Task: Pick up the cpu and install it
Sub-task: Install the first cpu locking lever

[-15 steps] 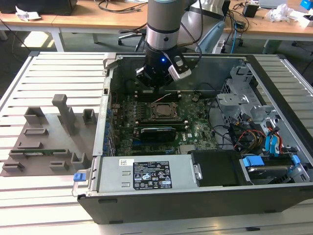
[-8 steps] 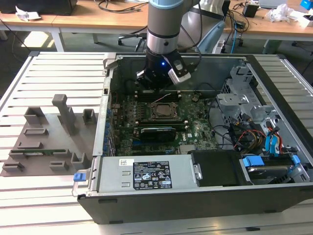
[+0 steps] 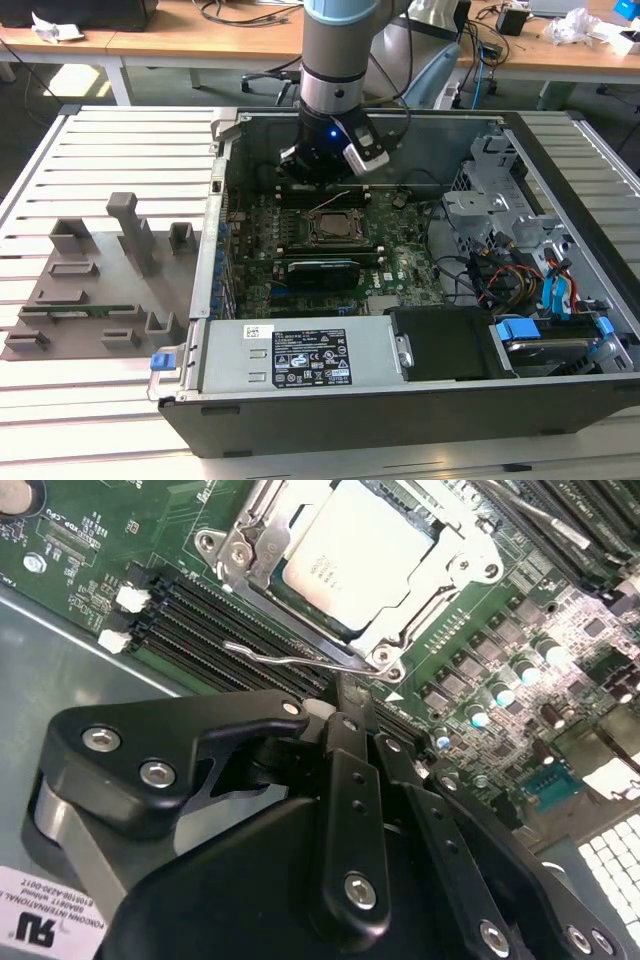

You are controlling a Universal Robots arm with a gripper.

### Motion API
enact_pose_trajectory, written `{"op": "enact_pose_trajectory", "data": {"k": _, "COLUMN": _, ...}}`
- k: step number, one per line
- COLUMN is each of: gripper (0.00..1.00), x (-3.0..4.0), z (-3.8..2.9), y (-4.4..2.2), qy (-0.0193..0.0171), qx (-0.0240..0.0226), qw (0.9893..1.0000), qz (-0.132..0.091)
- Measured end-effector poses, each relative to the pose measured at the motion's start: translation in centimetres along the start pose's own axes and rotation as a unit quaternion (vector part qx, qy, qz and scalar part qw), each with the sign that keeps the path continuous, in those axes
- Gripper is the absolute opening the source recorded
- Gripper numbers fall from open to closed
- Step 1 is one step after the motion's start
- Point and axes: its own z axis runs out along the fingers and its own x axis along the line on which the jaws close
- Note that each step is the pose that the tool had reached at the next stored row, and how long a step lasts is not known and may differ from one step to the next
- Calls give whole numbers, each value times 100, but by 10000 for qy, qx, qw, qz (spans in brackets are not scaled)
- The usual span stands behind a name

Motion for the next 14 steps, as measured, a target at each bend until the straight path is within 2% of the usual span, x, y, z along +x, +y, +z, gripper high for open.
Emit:
{"op": "enact_pose_trajectory", "data": {"k": 5, "gripper": 11, "x": -92, "z": 73, "y": -12, "qy": 2, "qx": 1, "qw": 10000, "qz": 0}}
{"op": "enact_pose_trajectory", "data": {"k": 14, "gripper": 11, "x": -216, "z": 117, "y": -33, "qy": 2, "qx": 0, "qw": 10000, "qz": 3}}
